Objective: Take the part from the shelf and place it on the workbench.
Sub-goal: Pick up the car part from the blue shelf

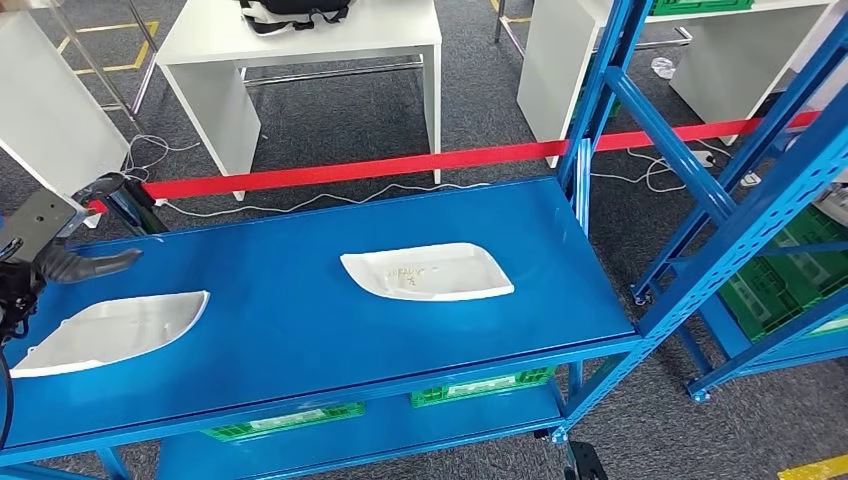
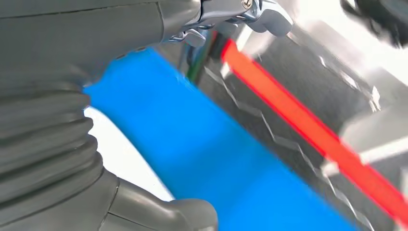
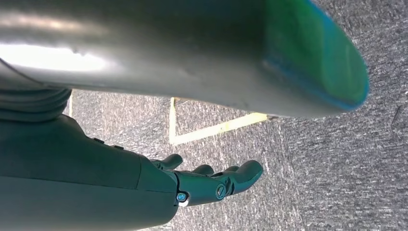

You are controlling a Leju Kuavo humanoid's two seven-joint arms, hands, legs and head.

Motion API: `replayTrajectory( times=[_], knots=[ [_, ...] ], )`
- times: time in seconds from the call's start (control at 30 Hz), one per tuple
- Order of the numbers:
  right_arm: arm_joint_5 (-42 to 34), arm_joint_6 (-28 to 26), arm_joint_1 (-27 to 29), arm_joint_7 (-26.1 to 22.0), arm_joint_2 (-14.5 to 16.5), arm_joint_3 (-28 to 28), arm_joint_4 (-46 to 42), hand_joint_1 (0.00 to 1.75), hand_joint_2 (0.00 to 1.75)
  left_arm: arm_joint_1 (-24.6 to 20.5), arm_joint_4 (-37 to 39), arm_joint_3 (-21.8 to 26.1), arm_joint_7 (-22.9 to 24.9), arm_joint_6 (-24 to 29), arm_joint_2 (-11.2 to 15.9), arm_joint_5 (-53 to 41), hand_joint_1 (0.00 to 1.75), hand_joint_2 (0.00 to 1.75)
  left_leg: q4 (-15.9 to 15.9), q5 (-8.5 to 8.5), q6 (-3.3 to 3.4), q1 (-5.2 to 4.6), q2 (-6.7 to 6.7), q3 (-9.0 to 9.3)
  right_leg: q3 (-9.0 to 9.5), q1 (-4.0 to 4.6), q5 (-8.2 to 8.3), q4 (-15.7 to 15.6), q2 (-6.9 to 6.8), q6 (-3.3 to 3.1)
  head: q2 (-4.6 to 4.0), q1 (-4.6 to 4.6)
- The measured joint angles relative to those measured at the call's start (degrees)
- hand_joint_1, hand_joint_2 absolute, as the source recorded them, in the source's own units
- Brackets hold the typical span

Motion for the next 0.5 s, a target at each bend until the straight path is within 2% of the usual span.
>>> replayTrajectory(
  times=[0.13,0.2,0.5],
  knots=[
    [-0.09,0.0,0.03,-0.19,0.0,-0.4,0.01,0.0,0.0,3.65,-2.11,-0.09,-3.37,-10.7,2.76,3.52,0.0,1.75,0.1,-0.01,0.01,-0.03,0.03,-0.01,-0.01,-0.04,0.06,-0.02,0.05,0.09,0.0,0.0],
    [-0.3,0.0,0.03,-0.24,0.0,-0.71,0.01,0.0,0.0,5.63,-3.32,-0.12,-4.34,-13.64,4.0,4.62,0.0,1.75,0.13,-0.02,0.04,-0.03,0.03,-0.02,0.01,-0.04,0.07,-0.03,0.03,0.11,0.0,-0.01],
    [-1.05,-0.11,-0.07,0.23,0.0,-2.05,0.0,0.0,0.0,17.12,-13.96,-0.04,-3.36,-15.14,7.19,8.87,0.0,1.75,0.19,-0.04,0.08,-0.05,0.02,-0.06,0.04,-0.05,0.1,-0.04,0.0,0.16,0.0,-0.01]
  ],
)
